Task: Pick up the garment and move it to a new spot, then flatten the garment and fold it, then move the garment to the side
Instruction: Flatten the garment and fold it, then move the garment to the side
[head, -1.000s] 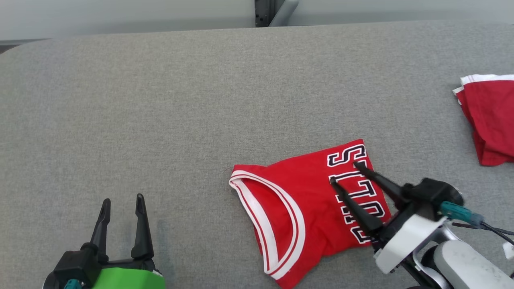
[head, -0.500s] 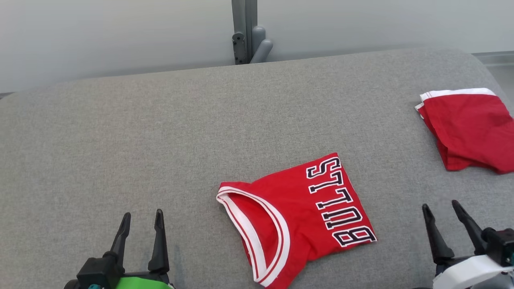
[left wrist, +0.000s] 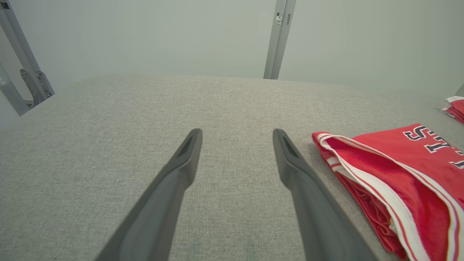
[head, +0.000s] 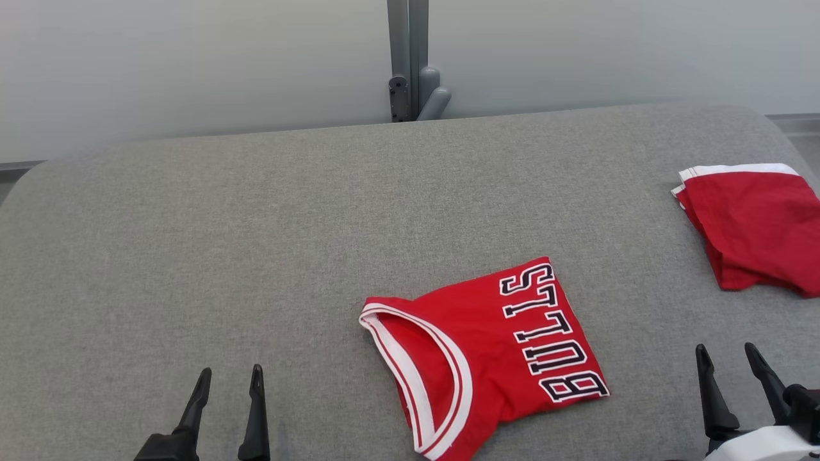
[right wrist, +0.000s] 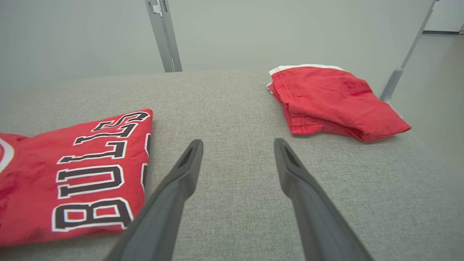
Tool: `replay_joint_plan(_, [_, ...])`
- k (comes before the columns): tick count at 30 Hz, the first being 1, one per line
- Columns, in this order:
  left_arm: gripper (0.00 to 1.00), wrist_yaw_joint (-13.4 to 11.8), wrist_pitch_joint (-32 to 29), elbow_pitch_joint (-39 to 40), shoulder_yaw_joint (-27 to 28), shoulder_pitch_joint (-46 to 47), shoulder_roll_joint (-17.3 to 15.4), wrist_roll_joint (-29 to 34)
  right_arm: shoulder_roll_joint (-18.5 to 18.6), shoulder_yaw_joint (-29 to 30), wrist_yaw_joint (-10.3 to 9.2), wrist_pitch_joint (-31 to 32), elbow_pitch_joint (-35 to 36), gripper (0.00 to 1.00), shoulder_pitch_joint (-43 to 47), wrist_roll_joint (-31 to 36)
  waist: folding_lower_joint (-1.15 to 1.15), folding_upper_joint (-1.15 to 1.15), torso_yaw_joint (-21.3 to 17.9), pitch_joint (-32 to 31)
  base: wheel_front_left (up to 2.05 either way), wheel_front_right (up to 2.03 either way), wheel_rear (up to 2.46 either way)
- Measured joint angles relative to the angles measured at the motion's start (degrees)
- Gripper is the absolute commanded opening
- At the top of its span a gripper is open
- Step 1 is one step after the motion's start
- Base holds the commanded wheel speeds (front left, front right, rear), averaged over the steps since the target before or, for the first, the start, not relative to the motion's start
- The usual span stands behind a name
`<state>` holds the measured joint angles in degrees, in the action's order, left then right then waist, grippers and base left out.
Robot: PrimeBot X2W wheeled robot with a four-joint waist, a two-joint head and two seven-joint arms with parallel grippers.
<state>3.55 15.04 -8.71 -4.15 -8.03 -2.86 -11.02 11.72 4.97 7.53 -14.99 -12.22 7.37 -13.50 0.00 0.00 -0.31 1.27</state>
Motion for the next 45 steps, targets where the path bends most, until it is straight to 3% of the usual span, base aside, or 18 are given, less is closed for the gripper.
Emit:
replay_joint_plan(11, [1.0,0.3,0.0,-0.3,0.0,-0.3,0.0,0.2,0.6,-1.7,0.0,0.0,-0.6,1.0,-1.0,0.0,0.0,0.0,2.1,-0.9,0.0,0.0,0.0])
replay_joint_plan(16, [1.0,0.3,0.0,-0.1,0.2,-0.4,0.0,0.0,1.4,-6.3,0.01,0.0,0.1,1.0,-3.4,-6.1,0.0,0.0,2.5,-0.5,0.0,0.0,0.0])
replay_joint_plan(18, [1.0,0.2,0.0,0.2,0.3,-0.3,0.0,0.0,3.2,-9.4,-0.04,3.7,1.4,1.0,-6.0,-11.0,0.0,0.0,2.5,0.0,0.0,0.0,0.0])
replay_joint_plan(23, [1.0,0.2,0.0,0.6,-0.2,0.6,0.0,0.0,9.3,-15.8,-0.01,20.0,3.8,1.0,-12.3,-18.6,0.0,0.0,2.4,2.2,0.0,0.0,0.0])
replay_joint_plan(28, [1.0,0.3,0.0,0.6,-1.2,2.2,0.0,0.0,10.8,-20.0,-0.02,29.9,0.7,1.0,-17.5,-21.0,0.0,0.0,2.8,4.5,0.0,0.0,0.0])
replay_joint_plan(38, [1.0,0.2,0.0,0.5,-1.5,4.3,0.0,-0.3,10.2,-26.1,-0.04,31.1,-12.0,1.0,-24.7,-26.0,0.0,0.0,4.9,7.6,0.0,0.0,0.0])
replay_joint_plan(43, [1.0,0.2,0.0,0.5,-1.5,4.4,0.0,-0.4,10.6,-28.8,-0.04,31.6,-13.8,1.0,-26.4,-30.3,0.0,0.0,5.0,7.7,0.0,0.0,0.0])
replay_joint_plan(44, [1.0,0.1,0.0,0.5,-1.5,4.5,0.0,-0.4,10.6,-29.2,-0.04,31.8,-14.0,0.78,-26.6,-32.3,0.0,0.0,4.9,7.7,0.0,0.0,0.0])
replay_joint_plan(45, [1.0,0.0,0.0,0.6,-1.6,4.6,0.0,-0.4,10.8,-30.7,-0.04,32.0,-13.9,0.17,-27.1,-34.7,0.0,0.0,4.6,7.6,0.0,0.0,0.0])
